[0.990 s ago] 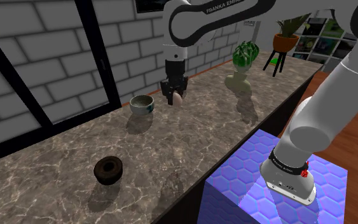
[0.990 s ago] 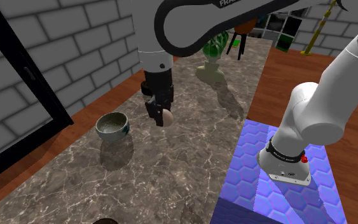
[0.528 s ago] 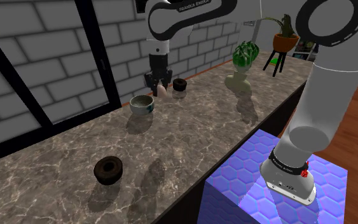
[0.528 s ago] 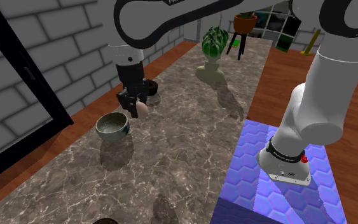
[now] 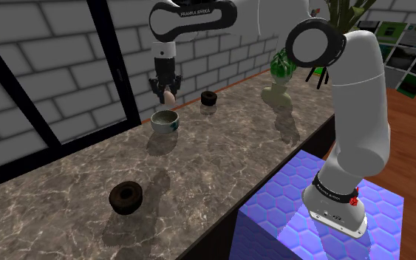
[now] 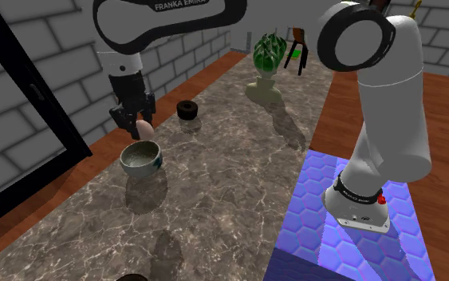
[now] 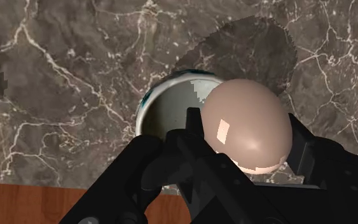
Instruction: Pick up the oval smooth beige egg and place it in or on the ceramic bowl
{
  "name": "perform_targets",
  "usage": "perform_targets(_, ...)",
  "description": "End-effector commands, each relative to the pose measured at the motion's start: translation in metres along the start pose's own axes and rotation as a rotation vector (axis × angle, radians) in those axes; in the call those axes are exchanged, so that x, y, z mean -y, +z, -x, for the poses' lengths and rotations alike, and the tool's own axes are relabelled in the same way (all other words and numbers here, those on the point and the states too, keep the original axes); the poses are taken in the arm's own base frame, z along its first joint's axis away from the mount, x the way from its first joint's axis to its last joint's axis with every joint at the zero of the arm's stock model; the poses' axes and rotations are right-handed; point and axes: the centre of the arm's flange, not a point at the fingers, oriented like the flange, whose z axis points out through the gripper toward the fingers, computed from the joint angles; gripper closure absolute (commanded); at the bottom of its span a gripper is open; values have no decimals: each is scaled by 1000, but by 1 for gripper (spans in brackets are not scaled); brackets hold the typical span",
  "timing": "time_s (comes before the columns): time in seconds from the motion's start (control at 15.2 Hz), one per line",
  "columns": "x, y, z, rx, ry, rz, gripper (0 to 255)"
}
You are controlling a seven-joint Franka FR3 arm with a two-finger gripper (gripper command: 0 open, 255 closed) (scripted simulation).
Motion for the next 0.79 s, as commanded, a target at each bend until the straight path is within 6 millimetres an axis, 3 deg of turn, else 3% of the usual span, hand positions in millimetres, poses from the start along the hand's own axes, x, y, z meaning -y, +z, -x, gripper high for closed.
perform_targets(0.0, 4, -5, -25, -1, 1, 1, 255)
perform_targets(0.13, 5, -8, -48, -1, 1, 1, 255)
perform_targets(0.73, -4, 38, -54, -1, 1, 1, 255)
